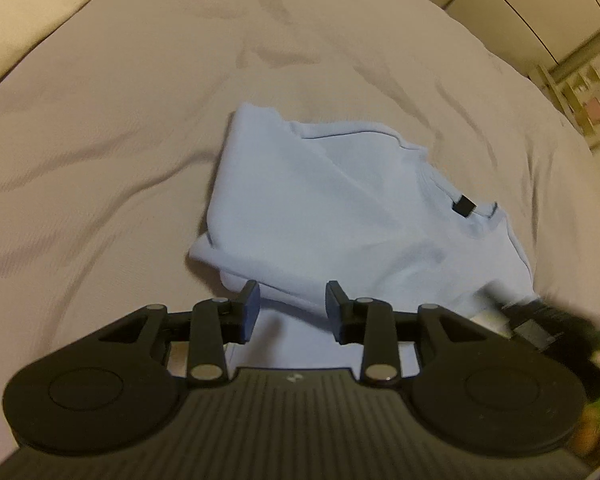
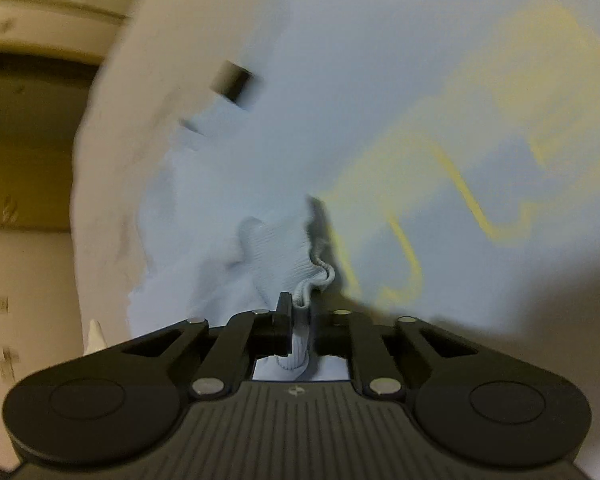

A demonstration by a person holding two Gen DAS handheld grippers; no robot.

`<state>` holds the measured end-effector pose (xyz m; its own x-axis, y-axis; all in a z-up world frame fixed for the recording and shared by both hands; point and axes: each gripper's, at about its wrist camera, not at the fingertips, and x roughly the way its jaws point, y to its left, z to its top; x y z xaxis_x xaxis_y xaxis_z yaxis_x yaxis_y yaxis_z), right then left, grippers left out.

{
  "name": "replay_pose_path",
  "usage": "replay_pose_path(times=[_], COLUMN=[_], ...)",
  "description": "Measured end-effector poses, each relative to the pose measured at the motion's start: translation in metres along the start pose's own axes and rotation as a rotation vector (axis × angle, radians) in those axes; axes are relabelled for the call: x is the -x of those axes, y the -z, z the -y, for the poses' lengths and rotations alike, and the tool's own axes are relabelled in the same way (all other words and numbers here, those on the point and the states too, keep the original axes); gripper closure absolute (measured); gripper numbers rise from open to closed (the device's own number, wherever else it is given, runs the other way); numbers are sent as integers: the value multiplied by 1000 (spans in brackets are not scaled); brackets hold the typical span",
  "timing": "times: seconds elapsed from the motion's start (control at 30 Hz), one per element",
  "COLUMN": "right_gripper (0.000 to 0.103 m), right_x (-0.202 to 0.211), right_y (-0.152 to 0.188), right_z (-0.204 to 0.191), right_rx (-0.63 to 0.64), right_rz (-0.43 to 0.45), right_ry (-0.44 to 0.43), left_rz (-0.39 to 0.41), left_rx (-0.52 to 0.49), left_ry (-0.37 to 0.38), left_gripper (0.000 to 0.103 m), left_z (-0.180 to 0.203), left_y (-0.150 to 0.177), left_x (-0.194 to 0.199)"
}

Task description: Fold clothes

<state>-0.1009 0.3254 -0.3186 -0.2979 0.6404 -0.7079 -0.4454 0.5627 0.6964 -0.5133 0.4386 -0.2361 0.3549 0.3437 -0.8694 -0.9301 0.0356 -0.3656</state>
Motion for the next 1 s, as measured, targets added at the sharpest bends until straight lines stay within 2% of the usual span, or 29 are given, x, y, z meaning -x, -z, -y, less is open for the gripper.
replay_pose_path(times=[0.13, 0.17, 0.23, 0.27, 0.33, 0.4, 0.47, 0.6, 0.63, 0.73, 0.8, 0.87, 0.9, 0.97, 1.0], right_gripper=[96, 97, 96, 96, 96, 96, 96, 96, 96, 96, 96, 94, 82, 70, 70], right_x=[68, 84, 96, 95, 92, 89, 85, 98, 99, 103, 104, 103, 101, 96, 96], right_y=[-13, -15, -22, -28, -36, -39, -39, -35, -32, -31, -31, -31, -30, -28, -25], right_z=[-39, -38, -18, -2, 25, 35, 29, 17, 18, 43, 54, 49, 47, 44, 43], right_rx=[263, 288, 260, 215, 116, 90, 117, 179, 179, 104, 62, 93, 112, 141, 156], right_rz=[233, 285, 326, 310, 284, 268, 258, 298, 299, 225, 222, 229, 222, 204, 206], right_ry=[-92, -60, 79, 155, 216, 225, 224, 142, 147, 273, 267, 285, 328, 494, 558], left_rz=[-28, -42, -72, -87, -96, -103, -103, -97, -100, -107, -111, -111, -109, -91, -80], left_rx=[-81, -107, -145, -164, -196, -218, -231, -249, -247, -256, -267, -281, -292, -320, -339], left_ry=[11, 13, 7, 5, -8, -20, -32, -60, -62, -63, -61, -58, -60, -65, -67], left_gripper=[73, 73, 73, 73, 73, 74, 74, 74, 74, 74, 74, 74, 74, 74, 74], left_z=[17, 22, 30, 34, 40, 45, 49, 58, 59, 59, 61, 64, 66, 72, 76], left_y=[11, 15, 23, 27, 32, 36, 39, 44, 43, 41, 40, 40, 39, 40, 40], left_x=[-13, -18, -28, -33, -38, -42, -43, -45, -48, -53, -54, -53, -53, -51, -49])
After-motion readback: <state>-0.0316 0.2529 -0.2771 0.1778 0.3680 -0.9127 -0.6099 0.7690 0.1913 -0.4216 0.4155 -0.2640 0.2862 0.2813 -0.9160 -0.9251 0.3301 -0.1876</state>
